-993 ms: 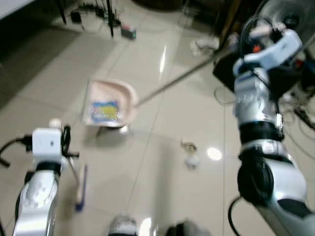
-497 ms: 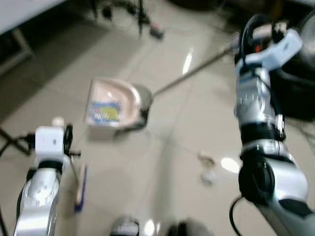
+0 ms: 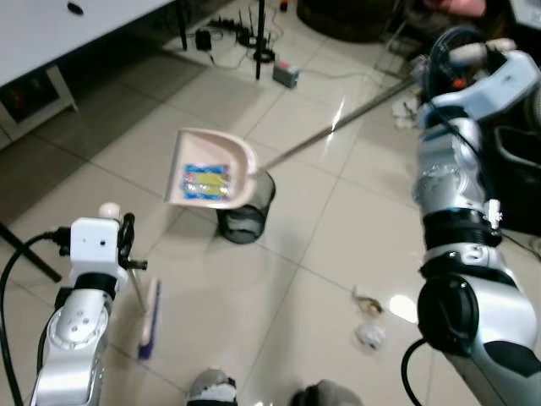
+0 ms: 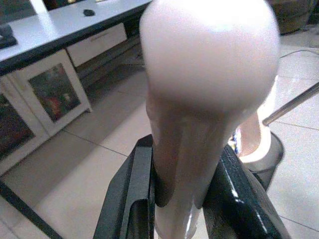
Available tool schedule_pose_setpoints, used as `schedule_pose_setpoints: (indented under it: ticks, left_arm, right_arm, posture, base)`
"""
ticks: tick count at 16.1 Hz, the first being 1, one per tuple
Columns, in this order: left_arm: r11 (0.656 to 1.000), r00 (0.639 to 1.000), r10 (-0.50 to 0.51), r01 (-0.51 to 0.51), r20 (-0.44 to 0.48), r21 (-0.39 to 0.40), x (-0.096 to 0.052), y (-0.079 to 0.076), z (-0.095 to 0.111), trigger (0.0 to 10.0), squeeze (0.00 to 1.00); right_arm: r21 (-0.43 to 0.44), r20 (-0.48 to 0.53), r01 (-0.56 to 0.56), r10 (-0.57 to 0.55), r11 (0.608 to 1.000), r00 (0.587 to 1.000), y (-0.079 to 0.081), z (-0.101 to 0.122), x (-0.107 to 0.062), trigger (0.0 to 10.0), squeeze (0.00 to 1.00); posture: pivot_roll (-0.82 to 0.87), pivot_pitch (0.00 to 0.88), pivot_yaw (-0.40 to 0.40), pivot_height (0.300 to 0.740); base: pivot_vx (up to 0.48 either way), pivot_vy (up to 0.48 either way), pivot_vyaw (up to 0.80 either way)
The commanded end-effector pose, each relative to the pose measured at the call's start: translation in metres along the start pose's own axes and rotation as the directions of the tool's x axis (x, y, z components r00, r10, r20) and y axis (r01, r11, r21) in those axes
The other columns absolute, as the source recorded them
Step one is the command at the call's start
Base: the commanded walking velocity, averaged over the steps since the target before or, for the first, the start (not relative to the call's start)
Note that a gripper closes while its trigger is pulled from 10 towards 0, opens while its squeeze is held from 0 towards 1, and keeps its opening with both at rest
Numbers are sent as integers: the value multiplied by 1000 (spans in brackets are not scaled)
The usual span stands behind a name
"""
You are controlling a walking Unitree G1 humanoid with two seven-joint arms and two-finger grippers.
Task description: Sweep floor
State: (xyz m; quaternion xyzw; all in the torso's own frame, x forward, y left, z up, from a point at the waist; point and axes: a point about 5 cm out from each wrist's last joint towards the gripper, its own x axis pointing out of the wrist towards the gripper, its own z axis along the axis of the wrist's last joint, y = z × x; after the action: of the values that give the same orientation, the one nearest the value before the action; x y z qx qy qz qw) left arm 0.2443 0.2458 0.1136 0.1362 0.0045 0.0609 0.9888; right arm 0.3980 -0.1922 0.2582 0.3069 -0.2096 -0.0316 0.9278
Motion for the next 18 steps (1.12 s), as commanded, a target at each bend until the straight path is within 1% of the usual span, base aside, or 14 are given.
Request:
schedule_pose_setpoints:
  ticks: [1, 5, 9, 12, 18]
  left_arm:
    - [1000, 1000, -14, 14, 23, 6, 1, -4, 3, 10000, 0]
    - [1000, 999, -27, 27, 20, 0, 1, -8, 0, 10000, 0]
    - [1000, 999, -24, 24, 21, 1, 0, -8, 0, 10000, 0]
    - [1000, 999, -24, 24, 21, 2, 0, -8, 0, 10000, 0]
    - [1000, 999, -23, 23, 22, 10, 0, -6, 1, 10000, 0]
  right_arm:
    - [-9, 78, 9, -8, 1000, 997, -6, 22, 4, 10000, 0]
    - [-26, 105, -1, 4, 1000, 994, -8, 27, 3, 10000, 0]
    - [-17, 113, 24, -22, 1000, 993, -17, 27, 1, 10000, 0]
    - [-21, 145, 26, -22, 999, 989, -20, 29, -1, 10000, 0]
    - [-21, 137, 37, -33, 999, 990, -25, 24, -4, 10000, 0]
  posture:
    - [146, 114, -37, 740]
    - [134, 106, -42, 740]
    - [138, 106, -42, 740]
    - [139, 111, -41, 740]
    - [147, 120, -33, 740]
  base:
    - [390, 0, 0]
    - [385, 0, 0]
    - [385, 0, 0]
    - [384, 0, 0]
    - [380, 0, 0]
